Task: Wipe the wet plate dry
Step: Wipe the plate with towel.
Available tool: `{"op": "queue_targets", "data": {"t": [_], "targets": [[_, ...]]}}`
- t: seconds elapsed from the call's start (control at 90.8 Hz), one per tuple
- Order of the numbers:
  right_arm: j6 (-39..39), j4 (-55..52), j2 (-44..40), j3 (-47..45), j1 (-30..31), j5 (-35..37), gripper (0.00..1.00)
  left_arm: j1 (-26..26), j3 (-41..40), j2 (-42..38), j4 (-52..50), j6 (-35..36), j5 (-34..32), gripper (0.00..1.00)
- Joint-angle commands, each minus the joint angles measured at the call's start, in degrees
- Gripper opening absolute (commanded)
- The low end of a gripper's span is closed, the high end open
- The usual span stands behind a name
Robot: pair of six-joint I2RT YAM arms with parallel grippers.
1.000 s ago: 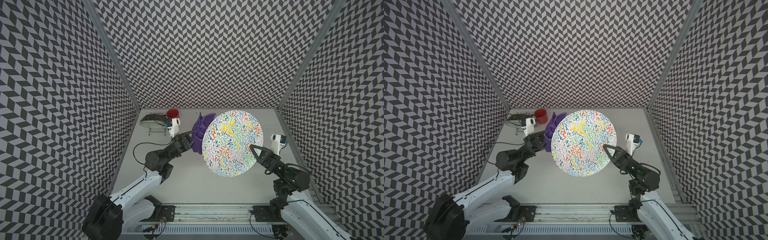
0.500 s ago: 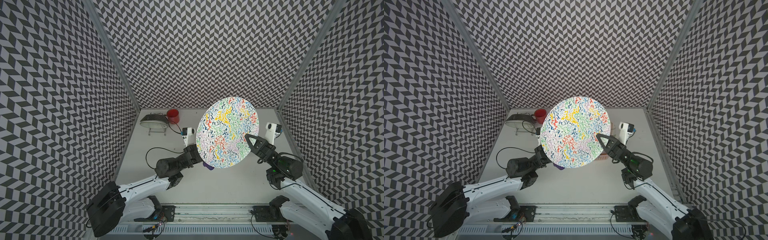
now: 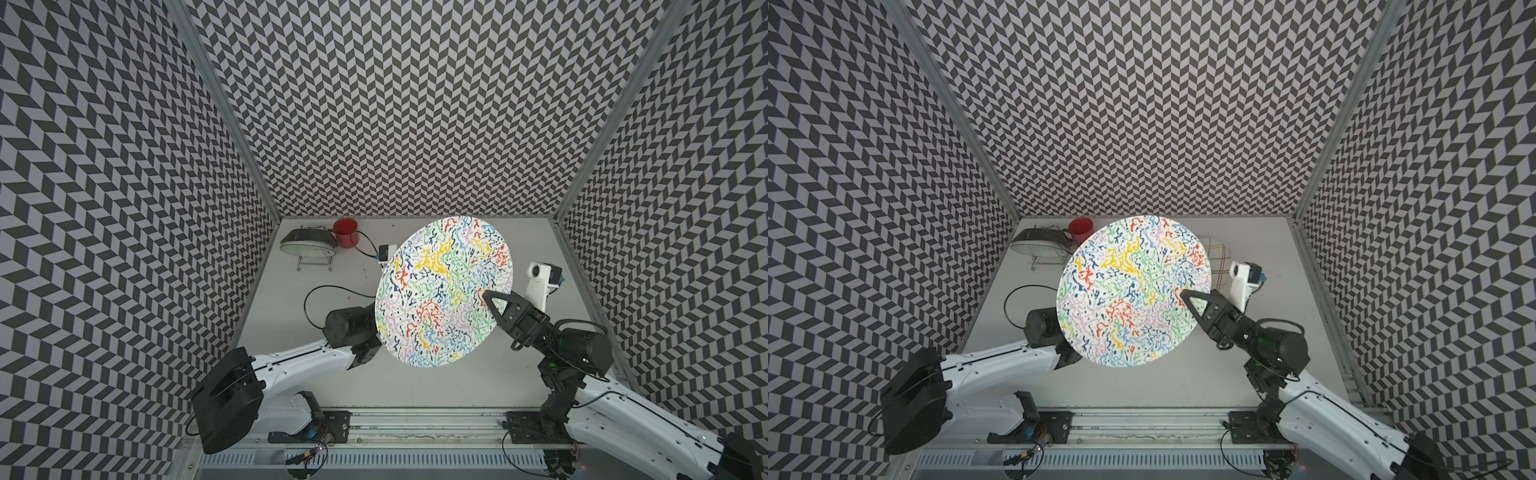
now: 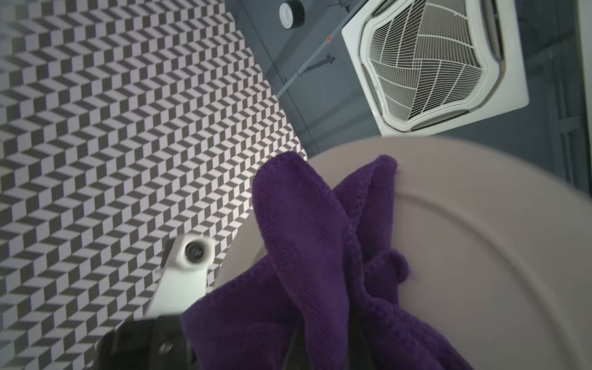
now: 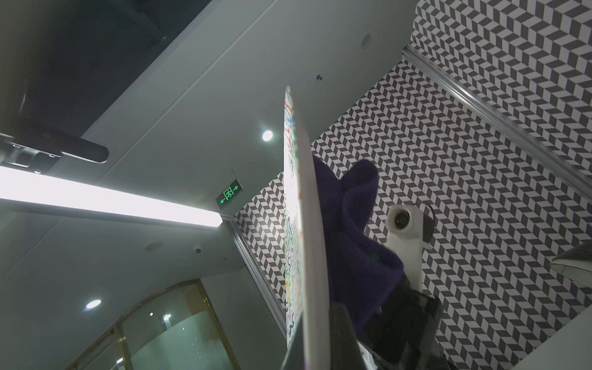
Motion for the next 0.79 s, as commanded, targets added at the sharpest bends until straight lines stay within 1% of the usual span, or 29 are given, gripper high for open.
{"op": "queue_targets", "data": {"t": [0.0,0.121,0.198,0.264,0.308,0.364,0.397,0.408,0.419,0.463,0.496,0.518,0.54,0.584,0.628,0.694,0.782], "targets": [[-3.1,-4.1,1.1,4.8,-1.3,10.7,0.00,-3.9,-2.6,1.3,5.7,1.1,-0.3,0.00],[-3.1,-7.3,0.4,5.8,-4.8,14.2,0.00,-4.1,-6.6,-0.2,8.2,0.8,-2.1,0.00],[-2.1,-10.4,-0.7,5.5,-9.0,14.6,0.00,-2.1,-9.0,-3.9,7.4,1.3,-2.3,0.00],[-2.0,-14.2,-2.3,4.7,-11.8,14.5,0.00,1.0,-11.1,-8.7,4.2,2.8,-2.1,0.00],[-3.1,-16.6,-3.6,4.0,-12.9,14.9,0.00,3.8,-12.3,-13.5,0.3,4.6,-1.8,0.00],[-5.5,-20.9,-5.0,3.9,-13.2,15.8,0.00,7.7,-13.6,-20.0,-7.6,8.4,-2.3,0.00],[-7.9,-23.4,-5.4,4.1,-13.2,15.9,0.00,9.3,-13.7,-24.6,-13.6,13.2,-3.5,0.00],[-8.4,-24.1,-5.5,4.2,-13.2,15.9,0.00,9.3,-13.3,-26.0,-18.4,17.2,-4.2,0.00],[-9.3,-24.8,-5.5,4.3,-13.2,15.7,0.00,9.7,-12.8,-27.3,-20.8,19.5,-5.7,0.00],[-12.1,-28.3,-5.5,4.8,-13.1,14.9,0.00,9.4,-9.7,-32.4,-40.9,31.5,-12.9,0.00],[-14.2,-31.1,-5.2,5.7,-13.1,14.0,0.00,7.4,-6.8,-34.5,-51.0,40.2,-21.2,0.00],[-15.1,-32.6,-4.8,6.3,-12.9,13.7,0.00,5.2,-5.4,-35.0,-58.1,44.6,-27.3,0.00],[-16.0,-33.4,-4.5,6.6,-12.6,13.4,0.00,3.3,-4.6,-35.0,-62.6,48.6,-33.3,0.00],[-17.1,-33.1,-3.9,6.4,-11.9,13.0,0.00,0.7,-3.2,-33.7,-67.5,54.1,-42.0,0.00],[-17.7,-31.8,-3.5,5.9,-11.1,13.0,0.00,0.0,-1.9,-30.8,-70.2,57.6,-46.4,0.00],[-18.5,-30.6,-2.9,5.7,-9.8,13.3,0.00,-0.1,-0.3,-25.5,-72.7,61.0,-50.1,0.00],[-19.7,-30.3,-2.1,6.1,-8.8,13.0,0.00,0.0,0.6,-20.3,-72.4,63.0,-51.8,0.00]]}}
